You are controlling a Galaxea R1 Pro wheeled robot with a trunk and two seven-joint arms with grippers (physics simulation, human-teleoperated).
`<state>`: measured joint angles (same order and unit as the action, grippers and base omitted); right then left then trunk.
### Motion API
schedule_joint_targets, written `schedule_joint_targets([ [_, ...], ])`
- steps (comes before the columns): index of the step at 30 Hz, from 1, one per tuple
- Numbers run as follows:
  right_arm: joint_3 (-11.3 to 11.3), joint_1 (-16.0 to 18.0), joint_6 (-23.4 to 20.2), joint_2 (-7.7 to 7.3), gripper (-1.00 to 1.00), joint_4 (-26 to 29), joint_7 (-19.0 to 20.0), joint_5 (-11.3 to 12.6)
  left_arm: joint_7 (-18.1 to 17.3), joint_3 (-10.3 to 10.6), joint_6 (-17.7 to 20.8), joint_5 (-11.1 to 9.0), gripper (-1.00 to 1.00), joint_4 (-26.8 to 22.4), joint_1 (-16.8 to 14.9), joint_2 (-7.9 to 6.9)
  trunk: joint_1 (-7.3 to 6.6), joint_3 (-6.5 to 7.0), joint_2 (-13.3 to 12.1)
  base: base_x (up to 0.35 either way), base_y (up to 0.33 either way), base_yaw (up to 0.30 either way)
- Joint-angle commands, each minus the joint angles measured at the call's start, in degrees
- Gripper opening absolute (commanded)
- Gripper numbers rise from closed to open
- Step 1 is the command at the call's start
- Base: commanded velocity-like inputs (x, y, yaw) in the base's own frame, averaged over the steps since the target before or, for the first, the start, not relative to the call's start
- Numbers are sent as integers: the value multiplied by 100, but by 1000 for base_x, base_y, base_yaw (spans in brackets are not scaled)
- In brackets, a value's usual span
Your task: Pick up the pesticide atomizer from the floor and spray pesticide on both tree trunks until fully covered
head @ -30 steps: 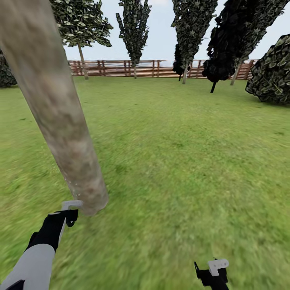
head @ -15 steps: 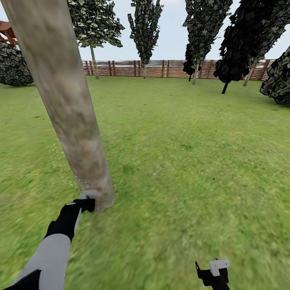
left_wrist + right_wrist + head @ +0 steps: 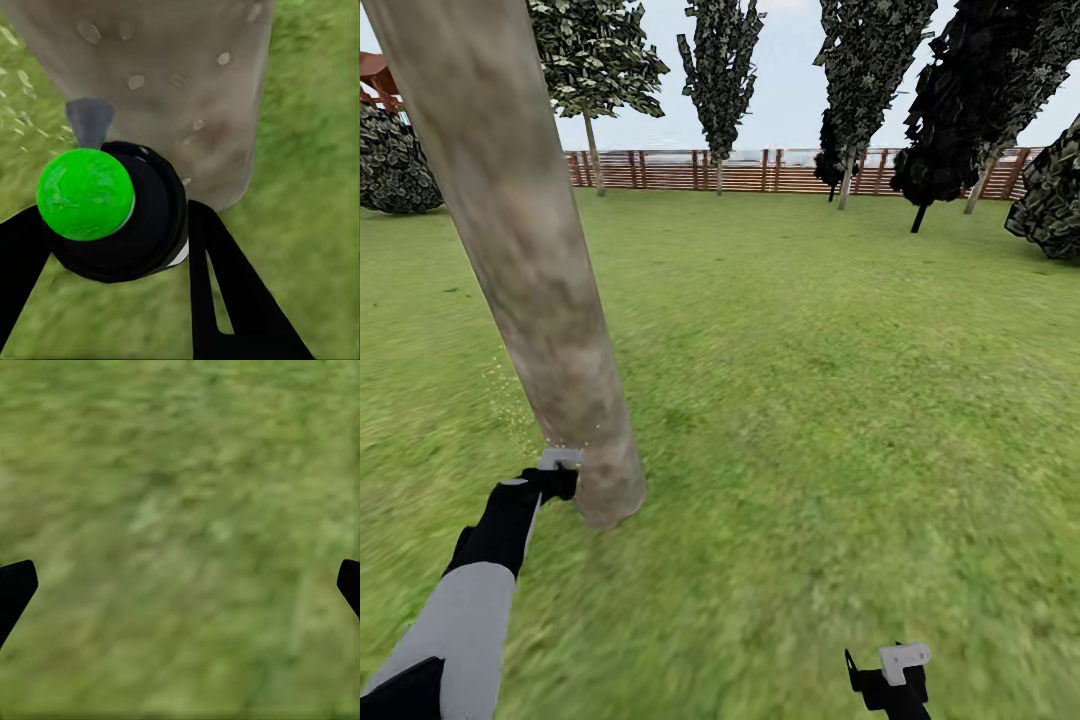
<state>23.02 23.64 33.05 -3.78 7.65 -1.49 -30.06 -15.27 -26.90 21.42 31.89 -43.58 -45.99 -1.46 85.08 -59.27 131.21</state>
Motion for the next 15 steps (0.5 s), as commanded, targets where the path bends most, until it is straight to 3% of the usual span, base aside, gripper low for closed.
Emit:
schedule_joint_targets([
  [1, 1, 0, 0, 0, 100, 0, 0, 0, -51, 2, 23, -36, -100, -18, 1, -141, 0, 0, 0, 0, 0, 0],
  [3, 1, 0, 0, 0, 100, 0, 0, 0, -177, 15, 36, -28, -100, -31, 4, -207, 0, 0, 0, 0, 0, 0],
  [5, 1, 0, 0, 0, 100, 0, 0, 0, -219, 41, 43, -21, -100, -35, 7, -177, 0, 0, 0, 0, 0, 0],
  [7, 1, 0, 0, 3, 100, 0, 0, 0, -238, 55, 60, -17, -100, -86, -20, 18, 0, 0, 0, 0, 0, 202],
  [11, -1, 0, 0, 0, 100, 0, 0, 0, -239, 61, 185, -12, -100, -374, -8, 0, 0, 0, 0, -158, 0, 253],
  [15, 0, 0, 0, 0, 100, 0, 0, 0, -253, 71, 550, -8, -100, -611, -6, -10, 0, 0, 0, -83, 0, 54],
])
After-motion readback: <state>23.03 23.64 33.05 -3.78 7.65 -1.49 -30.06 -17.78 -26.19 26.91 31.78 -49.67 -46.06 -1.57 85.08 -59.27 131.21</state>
